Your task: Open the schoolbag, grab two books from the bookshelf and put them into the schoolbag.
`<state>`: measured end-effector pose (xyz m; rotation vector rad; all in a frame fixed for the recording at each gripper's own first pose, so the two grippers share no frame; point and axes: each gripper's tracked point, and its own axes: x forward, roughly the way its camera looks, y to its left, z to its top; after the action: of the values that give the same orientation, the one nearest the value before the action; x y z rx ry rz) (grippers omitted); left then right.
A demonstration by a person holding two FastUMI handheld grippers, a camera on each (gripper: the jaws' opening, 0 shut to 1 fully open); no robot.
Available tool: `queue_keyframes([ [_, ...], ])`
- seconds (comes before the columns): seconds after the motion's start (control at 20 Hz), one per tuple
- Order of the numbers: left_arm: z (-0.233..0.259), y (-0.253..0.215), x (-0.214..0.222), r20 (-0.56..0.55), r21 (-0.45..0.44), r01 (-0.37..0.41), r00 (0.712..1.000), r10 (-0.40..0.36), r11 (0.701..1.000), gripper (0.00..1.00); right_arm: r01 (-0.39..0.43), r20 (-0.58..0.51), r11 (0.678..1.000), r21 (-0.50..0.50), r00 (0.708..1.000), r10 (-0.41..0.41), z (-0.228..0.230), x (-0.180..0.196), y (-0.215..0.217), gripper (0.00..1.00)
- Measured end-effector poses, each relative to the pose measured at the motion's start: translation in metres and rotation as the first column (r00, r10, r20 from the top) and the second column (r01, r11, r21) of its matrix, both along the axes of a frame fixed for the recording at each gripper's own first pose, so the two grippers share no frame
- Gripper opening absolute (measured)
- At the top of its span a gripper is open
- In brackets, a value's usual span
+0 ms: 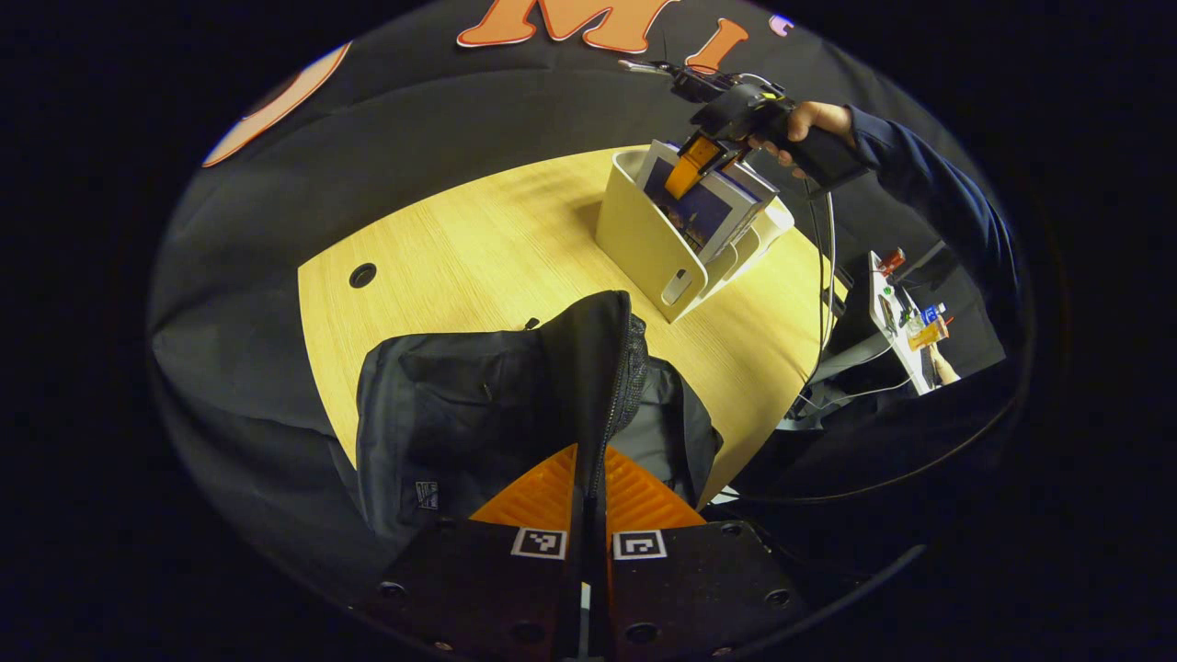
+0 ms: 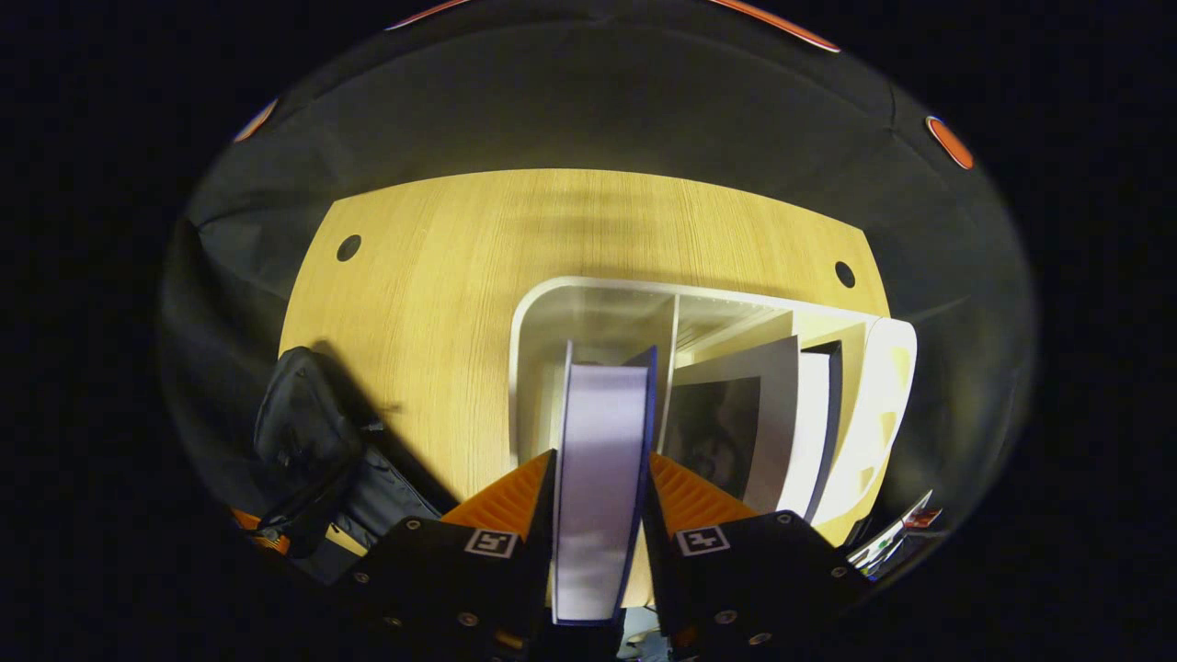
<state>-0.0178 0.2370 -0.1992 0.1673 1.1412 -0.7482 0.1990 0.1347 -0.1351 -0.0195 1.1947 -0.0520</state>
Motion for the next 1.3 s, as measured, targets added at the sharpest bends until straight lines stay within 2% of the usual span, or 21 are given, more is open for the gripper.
queue_keyframes([
  [0.05,-0.001,0.001,0.0,-0.003,-0.003,0.001,1.0,-0.001,1.0,0.05,0.009,-0.003,1.0,0.005,1.0,-0.009,0.002,-0.001,0.002,0.42],
  [0.25,-0.003,0.003,0.001,-0.002,-0.008,0.011,1.0,-0.011,1.0,0.05,0.039,-0.006,0.999,0.017,0.999,-0.039,0.004,-0.009,0.005,0.37],
  [0.45,-0.004,0.003,-0.001,0.003,-0.015,0.028,1.0,-0.028,0.999,0.05,0.038,0.018,0.998,0.044,0.999,-0.038,0.017,-0.029,0.007,0.37],
  [1.05,-0.007,-0.001,-0.006,0.017,-0.039,0.115,0.993,-0.114,0.993,0.05,0.141,0.093,0.984,0.105,0.984,-0.151,0.042,-0.12,-0.015,0.37],
  [1.3,-0.007,-0.003,-0.005,0.009,-0.049,0.133,0.991,-0.133,0.99,0.05,0.147,0.115,0.98,0.137,0.98,-0.164,0.052,-0.155,-0.017,0.37],
])
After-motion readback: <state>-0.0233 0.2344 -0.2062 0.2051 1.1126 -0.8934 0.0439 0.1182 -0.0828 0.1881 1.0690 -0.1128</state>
